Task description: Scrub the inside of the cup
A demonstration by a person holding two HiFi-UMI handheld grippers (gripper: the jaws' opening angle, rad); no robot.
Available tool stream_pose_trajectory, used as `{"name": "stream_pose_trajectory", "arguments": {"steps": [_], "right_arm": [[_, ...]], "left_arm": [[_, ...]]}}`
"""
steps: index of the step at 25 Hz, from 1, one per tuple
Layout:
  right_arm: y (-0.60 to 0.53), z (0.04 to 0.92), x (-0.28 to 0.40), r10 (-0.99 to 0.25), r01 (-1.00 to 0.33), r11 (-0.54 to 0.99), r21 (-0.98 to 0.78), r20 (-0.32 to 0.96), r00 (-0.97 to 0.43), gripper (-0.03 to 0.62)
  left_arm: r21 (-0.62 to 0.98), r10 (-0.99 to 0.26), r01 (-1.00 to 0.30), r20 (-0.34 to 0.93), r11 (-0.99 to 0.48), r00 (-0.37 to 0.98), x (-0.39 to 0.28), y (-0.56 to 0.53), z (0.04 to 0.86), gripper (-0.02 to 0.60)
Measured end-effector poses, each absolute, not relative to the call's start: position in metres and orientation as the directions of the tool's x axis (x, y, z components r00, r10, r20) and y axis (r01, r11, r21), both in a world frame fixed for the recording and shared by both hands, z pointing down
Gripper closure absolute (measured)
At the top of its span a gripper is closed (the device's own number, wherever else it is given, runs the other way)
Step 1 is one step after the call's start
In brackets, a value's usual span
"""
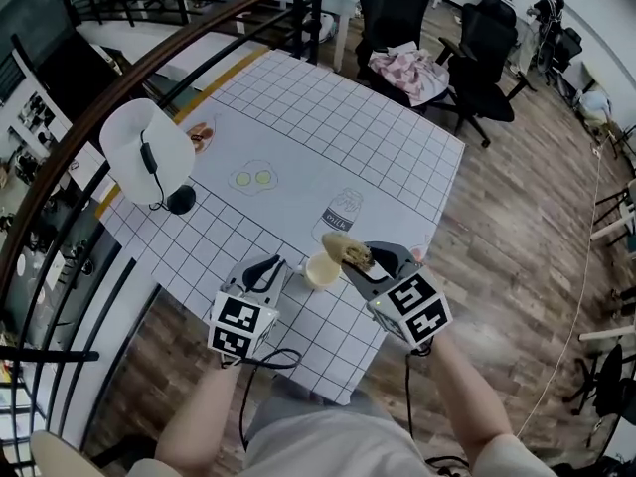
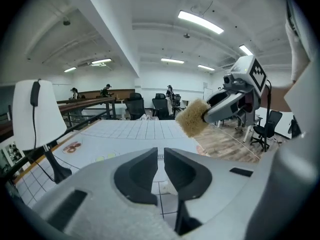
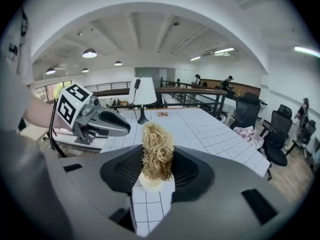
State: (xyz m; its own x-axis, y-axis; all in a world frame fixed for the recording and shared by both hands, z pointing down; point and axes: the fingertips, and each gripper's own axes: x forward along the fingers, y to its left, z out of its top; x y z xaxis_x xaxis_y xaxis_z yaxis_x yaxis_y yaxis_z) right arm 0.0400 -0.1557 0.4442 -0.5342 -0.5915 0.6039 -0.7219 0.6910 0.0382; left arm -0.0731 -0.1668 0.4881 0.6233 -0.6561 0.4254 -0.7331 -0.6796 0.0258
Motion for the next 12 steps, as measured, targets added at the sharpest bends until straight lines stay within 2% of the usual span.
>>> {"name": "stream_pose_trajectory", "arguments": {"steps": [6, 12], "right_arm": [[-0.146, 0.363, 0.054, -0.742, -0.792, 0.608, 0.049, 0.389, -0.546, 0.442], [-0.115, 0.277, 0.094, -0.843, -0.843, 0.532, 0.075, 0.143, -0.519, 0.442]], "left_arm": [[-0.083, -0.770, -0.774, 0.208, -0.628, 0.603, -0.073, -0.166, 0.376, 0.551], [-0.168, -0.801, -0.789, 0.012, -0.591, 0.598, -0.044, -0.127, 0.272, 0.568]]}}
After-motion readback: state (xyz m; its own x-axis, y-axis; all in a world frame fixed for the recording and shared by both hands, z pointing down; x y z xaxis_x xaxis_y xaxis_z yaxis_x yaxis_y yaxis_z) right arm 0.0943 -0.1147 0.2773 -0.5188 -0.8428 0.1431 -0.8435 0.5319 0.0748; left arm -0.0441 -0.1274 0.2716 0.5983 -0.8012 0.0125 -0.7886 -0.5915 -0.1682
